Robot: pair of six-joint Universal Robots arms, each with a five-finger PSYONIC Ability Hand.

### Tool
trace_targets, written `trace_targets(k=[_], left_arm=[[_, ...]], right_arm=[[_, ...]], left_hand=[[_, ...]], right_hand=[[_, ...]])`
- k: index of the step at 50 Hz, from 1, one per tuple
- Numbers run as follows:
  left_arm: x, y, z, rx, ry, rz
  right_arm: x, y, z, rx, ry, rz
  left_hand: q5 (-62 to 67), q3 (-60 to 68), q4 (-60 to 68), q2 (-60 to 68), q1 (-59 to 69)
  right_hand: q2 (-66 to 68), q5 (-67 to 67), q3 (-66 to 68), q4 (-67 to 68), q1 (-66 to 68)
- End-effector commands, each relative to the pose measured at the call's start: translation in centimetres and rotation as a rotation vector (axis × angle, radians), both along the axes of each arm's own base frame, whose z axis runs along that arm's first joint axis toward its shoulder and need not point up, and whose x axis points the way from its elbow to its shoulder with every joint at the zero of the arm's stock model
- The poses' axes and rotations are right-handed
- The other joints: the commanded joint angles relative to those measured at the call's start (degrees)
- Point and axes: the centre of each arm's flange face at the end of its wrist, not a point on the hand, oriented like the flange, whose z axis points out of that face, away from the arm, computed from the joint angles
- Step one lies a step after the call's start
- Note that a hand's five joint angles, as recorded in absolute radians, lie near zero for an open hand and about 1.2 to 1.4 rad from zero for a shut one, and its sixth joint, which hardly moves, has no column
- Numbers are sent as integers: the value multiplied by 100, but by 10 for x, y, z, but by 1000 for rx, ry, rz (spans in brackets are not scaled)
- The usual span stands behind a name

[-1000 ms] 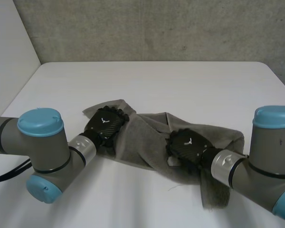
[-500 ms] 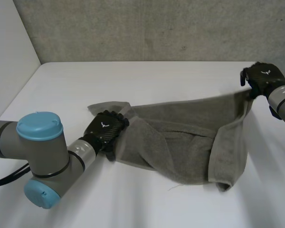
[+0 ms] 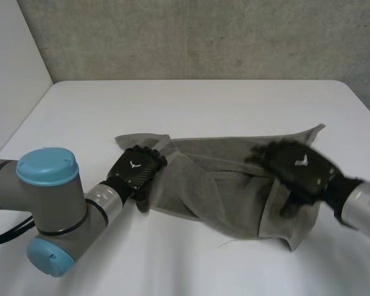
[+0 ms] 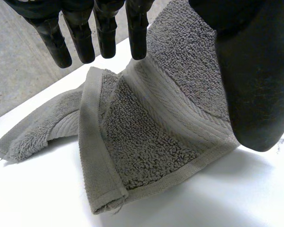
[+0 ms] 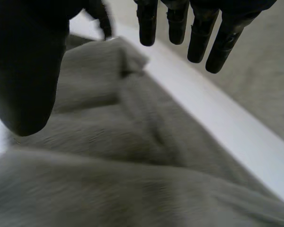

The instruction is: Fold the towel.

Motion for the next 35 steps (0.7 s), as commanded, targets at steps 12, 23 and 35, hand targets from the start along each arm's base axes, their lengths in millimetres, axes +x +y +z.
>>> trace_targets(k=[12,23,35], left_arm=[[2,2,3,-5,2,2],[2,1,3,-5,2,5],[2,2,5,-9,4,2]], right_arm=[[-9,12,-43,15,328,116],[-10,-35,-28,-25,165,-57],[-59,-112,-14,-147,-36,-561]], left_hand=[[-60,-296,-336,-203,-259],[-60,-296,-336,-203,-259],[-60,-296,-336,-203,-259]], right_hand=[[2820,2909,-249,-437,2905],[6565,6654,-249,-437,6650],[6102,6192,-249,-437,6188]])
